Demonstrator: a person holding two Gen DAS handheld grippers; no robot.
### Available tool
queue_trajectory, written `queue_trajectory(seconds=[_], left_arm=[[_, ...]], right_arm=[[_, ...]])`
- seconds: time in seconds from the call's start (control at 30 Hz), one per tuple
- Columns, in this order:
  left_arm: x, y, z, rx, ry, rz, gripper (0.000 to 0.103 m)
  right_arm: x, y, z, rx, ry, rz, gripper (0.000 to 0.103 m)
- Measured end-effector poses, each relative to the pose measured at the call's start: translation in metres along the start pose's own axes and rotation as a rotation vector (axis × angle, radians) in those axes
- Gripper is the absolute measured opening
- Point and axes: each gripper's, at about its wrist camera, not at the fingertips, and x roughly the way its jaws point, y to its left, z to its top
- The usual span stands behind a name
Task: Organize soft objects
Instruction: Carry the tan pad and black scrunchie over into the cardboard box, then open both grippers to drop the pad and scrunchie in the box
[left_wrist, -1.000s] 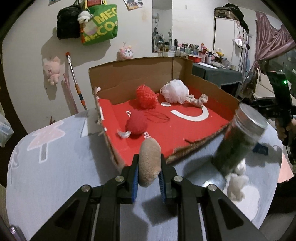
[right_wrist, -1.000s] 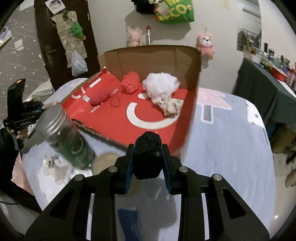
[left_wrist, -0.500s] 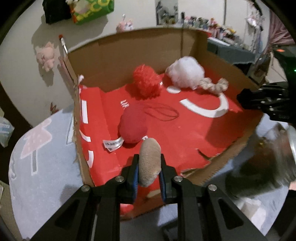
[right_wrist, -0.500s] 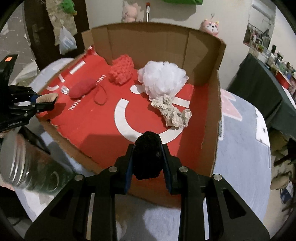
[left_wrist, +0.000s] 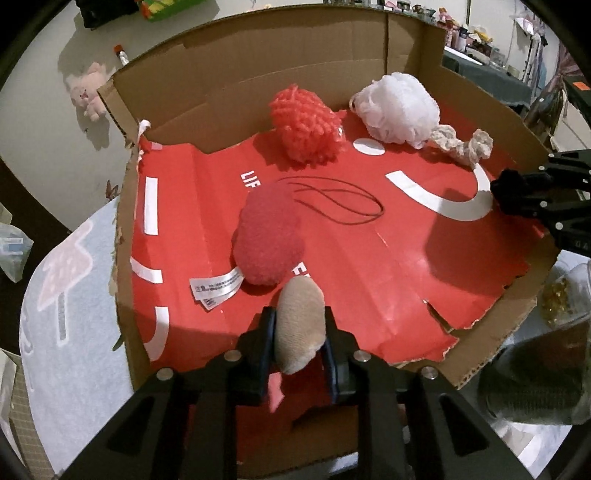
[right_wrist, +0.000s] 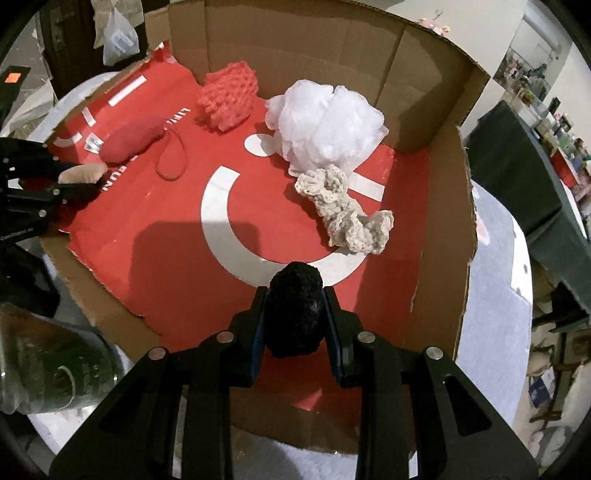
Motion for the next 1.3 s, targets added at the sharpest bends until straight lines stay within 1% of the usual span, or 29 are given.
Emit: queue_trajectory(seconds=[0.3,0.43,0.63,0.77,0.8,0.83,0.87,0.9,0.93,1.0,1.03,1.07,1.13,1.2,1.3], left_arm=[[0.001,0.000,0.001,0.010,0.001,0.010,0.031],[0.001,-0.005,0.002,0.017,0.004,0.015,0.037],[0.002,-0.002,0.002,0.020,0.006,0.020,0.040],[-0.001,-0.005,0.002,0.027,-0.002,0.020,0.047],[-0.002,-0.005,0.001,0.028,-0.005,0.021,0.048],[-0.002,-0.005,0.002,0.028,-0.008,0.024,0.049],[-0.003,-0.006,0.002,0.028,-0.010,0.026,0.050],[-0.004,-0.007,0.001,0.027,-0.013,0.026,0.051],[-0.006,-0.008,0.000,0.026,-0.017,0.024,0.052],[-0.011,-0.009,-0.001,0.020,-0.035,0.017,0.060],[-0.014,-0.008,-0.002,0.016,-0.048,0.019,0.068],[-0.020,-0.008,-0.003,0.010,-0.071,0.024,0.072],[-0.032,-0.008,-0.005,0.001,-0.104,0.021,0.073],[-0.045,-0.007,-0.008,-0.018,-0.133,0.018,0.073],[-0.069,-0.007,-0.014,-0.050,-0.195,0.016,0.081]], right_arm=[[0.004,0.004,0.001,-0.018,0.017,-0.024,0.027],[0.004,0.005,0.002,-0.020,0.021,-0.028,0.028],[0.005,0.008,0.002,-0.026,0.029,-0.023,0.030],[0.005,0.008,0.002,-0.022,0.030,-0.010,0.031],[0.005,0.008,0.002,-0.021,0.029,-0.002,0.035],[0.005,0.007,0.001,-0.020,0.027,0.010,0.043],[0.005,0.008,0.001,-0.022,0.024,0.027,0.045],[0.004,0.010,0.001,-0.029,0.021,0.024,0.049],[0.002,0.012,0.001,-0.034,0.015,0.010,0.050],[-0.004,0.015,0.000,-0.034,0.001,0.001,0.052],[-0.009,0.016,0.000,-0.027,-0.009,0.002,0.053],[-0.013,0.015,0.000,-0.018,-0.018,0.003,0.054],[-0.023,0.013,0.000,-0.003,-0.042,-0.001,0.062],[-0.038,0.011,-0.002,0.011,-0.073,-0.005,0.064],[-0.059,0.009,-0.007,0.032,-0.116,-0.004,0.064]])
